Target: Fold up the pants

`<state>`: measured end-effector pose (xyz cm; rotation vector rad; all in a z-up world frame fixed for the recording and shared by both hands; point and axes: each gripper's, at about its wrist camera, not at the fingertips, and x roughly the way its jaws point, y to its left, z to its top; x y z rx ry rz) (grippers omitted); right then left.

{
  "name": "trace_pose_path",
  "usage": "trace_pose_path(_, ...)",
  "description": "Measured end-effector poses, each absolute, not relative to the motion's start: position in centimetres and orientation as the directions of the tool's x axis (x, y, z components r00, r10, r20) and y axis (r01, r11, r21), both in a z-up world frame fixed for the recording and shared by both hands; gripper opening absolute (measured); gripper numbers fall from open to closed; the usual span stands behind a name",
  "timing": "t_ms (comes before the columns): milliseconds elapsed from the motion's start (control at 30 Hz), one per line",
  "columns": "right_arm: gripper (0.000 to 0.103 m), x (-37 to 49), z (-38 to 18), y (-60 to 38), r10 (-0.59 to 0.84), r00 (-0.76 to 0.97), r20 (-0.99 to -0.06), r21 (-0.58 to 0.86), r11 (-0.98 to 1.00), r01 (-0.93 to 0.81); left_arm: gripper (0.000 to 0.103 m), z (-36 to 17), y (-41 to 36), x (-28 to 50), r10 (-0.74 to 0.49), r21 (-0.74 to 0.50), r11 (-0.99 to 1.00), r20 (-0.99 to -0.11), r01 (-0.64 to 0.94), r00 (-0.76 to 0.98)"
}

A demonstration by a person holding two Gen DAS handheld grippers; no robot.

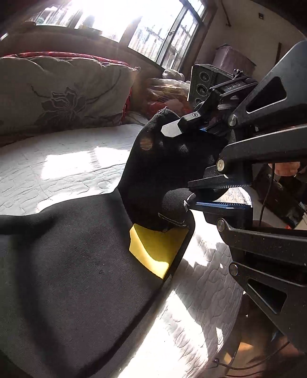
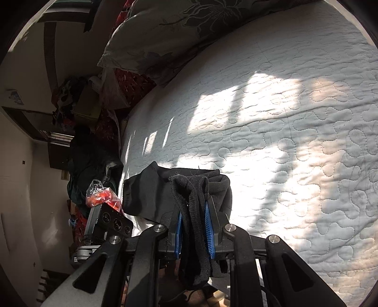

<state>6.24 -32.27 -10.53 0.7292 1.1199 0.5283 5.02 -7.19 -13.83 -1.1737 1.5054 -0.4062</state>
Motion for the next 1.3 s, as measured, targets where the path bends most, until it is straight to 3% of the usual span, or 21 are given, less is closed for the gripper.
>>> trace_pose_path(367, 0.019, 9.7, -11.1, -22.4, 0.704, 0.258, -0.662, 0.715, 0.696, -0.063, 0.007, -17.1, 1.3, 4.8, -0.840, -0.775, 0.324, -0.499, -0.543, 0.212)
trace_pose_path(833, 0.028, 11.2, -15.1, -16.4, 0.644, 0.194, -0.740, 0.652, 0.757, -0.028, 0.007, -18.3, 6.3, 4.0, -0.759, -0.733, 0.353, -0.588, -0.581, 0.280)
trace_pose_path(1100, 0.050, 9.6, -12.8, -17.6, 0.659, 0.246, -0.711, 0.668, 0.742, -0.056, 0.007, -15.0, 7.4, 3.4, -0.646, -0.705, 0.483, -0.687, -0.519, 0.332)
trace_pose_path(1167, 0.051, 8.4, -11.7, -18.8, 0.673, 0.279, -0.684, 0.684, 0.726, -0.074, 0.007, -13.9, 7.3, 3.2, -0.641, -0.719, 0.501, -0.683, -0.482, 0.351)
trace_pose_path(1300, 0.070, 6.0, -11.2, -22.2, 0.699, 0.321, -0.639, 0.721, 0.690, -0.067, 0.007, -11.9, 5.0, 3.6, -0.674, -0.760, 0.529, -0.647, -0.378, 0.356)
